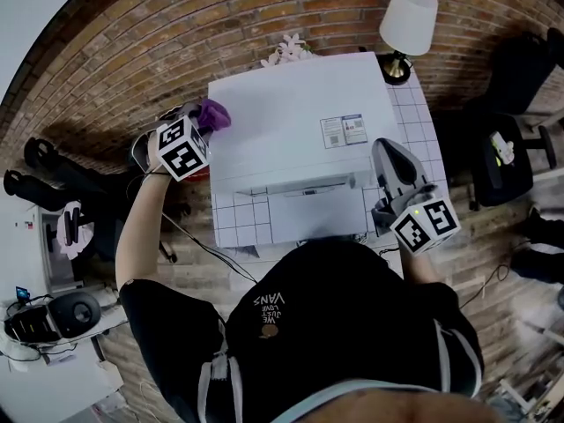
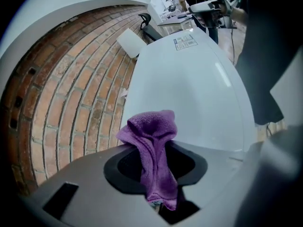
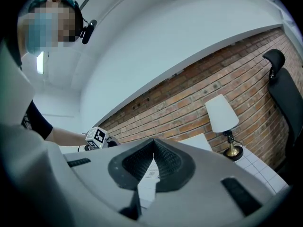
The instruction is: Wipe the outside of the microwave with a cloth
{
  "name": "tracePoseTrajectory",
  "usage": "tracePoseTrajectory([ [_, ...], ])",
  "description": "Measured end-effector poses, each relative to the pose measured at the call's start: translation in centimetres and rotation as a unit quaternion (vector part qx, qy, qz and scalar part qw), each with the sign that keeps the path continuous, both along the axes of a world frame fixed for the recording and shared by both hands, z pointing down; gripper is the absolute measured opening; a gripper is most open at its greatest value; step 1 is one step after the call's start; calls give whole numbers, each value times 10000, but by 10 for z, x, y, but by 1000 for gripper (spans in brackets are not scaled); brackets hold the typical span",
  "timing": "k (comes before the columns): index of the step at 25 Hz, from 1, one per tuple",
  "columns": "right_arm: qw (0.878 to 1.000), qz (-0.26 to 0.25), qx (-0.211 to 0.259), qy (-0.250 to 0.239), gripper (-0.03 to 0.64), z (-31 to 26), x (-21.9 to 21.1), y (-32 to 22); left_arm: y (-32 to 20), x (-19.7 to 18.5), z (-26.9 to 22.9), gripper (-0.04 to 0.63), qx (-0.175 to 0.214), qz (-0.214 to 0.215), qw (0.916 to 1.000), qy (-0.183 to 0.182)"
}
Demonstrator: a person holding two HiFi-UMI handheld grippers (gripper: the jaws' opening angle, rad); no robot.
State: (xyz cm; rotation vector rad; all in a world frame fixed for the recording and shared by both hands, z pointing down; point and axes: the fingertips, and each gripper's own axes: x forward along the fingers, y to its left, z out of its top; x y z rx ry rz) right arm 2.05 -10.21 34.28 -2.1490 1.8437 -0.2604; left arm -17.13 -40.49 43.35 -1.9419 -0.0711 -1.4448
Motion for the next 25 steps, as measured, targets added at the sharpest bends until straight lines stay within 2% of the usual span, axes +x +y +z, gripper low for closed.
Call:
tracePoseTrajectory([
  [5, 10000, 62, -16, -11, 0, 0, 6, 5, 6, 8, 3, 129, 10, 78, 10000, -36],
  [10, 9999, 147, -12, -25, 0, -1, 24, 20, 29, 46, 3, 129, 49, 363, 9993, -47],
  [14, 9998, 207, 4, -21, 0, 0, 43, 35, 62, 95, 2, 129, -71, 673, 9977, 75],
  [18, 9996, 279, 9, -38, 0, 1, 65, 52, 111, 153, 1, 129, -83, 1185, 9928, 131],
  [25, 9990, 451, -2, -57, 0, 5, 104, 82, 204, 260, -4, 129, -219, 2109, 9767, 331],
])
